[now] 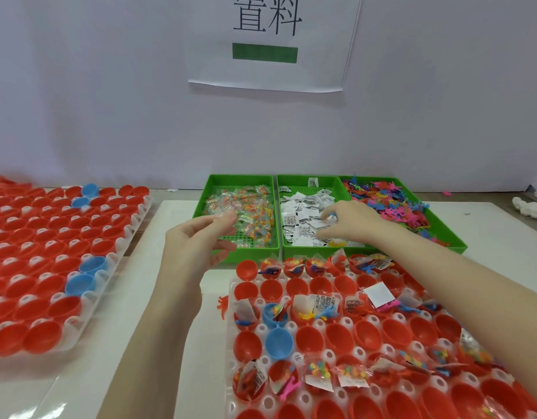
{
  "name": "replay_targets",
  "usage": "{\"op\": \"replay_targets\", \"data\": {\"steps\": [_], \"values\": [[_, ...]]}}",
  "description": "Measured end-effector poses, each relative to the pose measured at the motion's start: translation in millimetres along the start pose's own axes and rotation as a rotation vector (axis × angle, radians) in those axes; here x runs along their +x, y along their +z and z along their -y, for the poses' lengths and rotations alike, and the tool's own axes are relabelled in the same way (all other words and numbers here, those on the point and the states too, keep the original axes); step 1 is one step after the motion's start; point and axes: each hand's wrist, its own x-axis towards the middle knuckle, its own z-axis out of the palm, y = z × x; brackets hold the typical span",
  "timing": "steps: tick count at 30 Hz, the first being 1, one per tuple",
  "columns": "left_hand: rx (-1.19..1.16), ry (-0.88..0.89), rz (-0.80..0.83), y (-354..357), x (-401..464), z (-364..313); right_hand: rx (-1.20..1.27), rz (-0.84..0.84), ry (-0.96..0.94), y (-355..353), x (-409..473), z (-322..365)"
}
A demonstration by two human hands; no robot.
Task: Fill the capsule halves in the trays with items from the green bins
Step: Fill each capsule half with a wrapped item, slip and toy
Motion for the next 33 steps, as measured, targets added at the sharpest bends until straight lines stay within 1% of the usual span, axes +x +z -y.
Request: {"op": "replay_targets", "data": {"steps": [2,5,8,12,13,17,19,24,26,28,31,33], "values": [[0.010,-0.001,0.003,1.4,-0.8,-0.3,-0.060,-0.060,-0.027,5.4,3.0,1.1],[0.036,-0.001,0.019,2.9,-1.4,0.3,-0.068,-0.180,-0.063,10.6,6.7,0.7],[0.051,0.003,0.033,4.0,-2.3,0.8,-0.107,-0.265,-0.106,11.7,6.6,-0.9],[0.068,0.012,0.036,4.1,-2.4,0.5,-0.062,-0.358,-0.077,9.9,7.0,-2.9],[0.067,0.012,0.035,4.1,-2.4,0.4,-0.049,-0.336,-0.077,8.7,6.9,-2.9],[0.063,0.011,0.039,5.1,-2.7,0.1,-0.068,-0.150,-0.104,10.4,9.6,0.1],[0.063,0.013,0.043,5.5,-3.1,0.2,-0.064,-0.150,-0.093,15.0,11.6,1.0],[0.006,0.018,0.095,4.2,-5.5,-1.0,-0.044,-0.280,-0.062,13.1,7.9,0.1],[-0.006,0.017,0.105,4.3,-6.0,-1.6,-0.050,-0.297,-0.043,10.8,7.8,-4.1],[-0.007,0.015,0.108,4.8,-6.8,-2.5,-0.048,-0.237,-0.058,8.2,6.9,-6.4],[-0.007,0.014,0.106,4.8,-7.0,-3.3,-0.053,-0.093,-0.098,9.9,8.0,-3.6],[-0.005,0.015,0.105,4.8,-7.3,-3.5,-0.072,-0.065,-0.099,14.7,11.9,-1.0]]}}
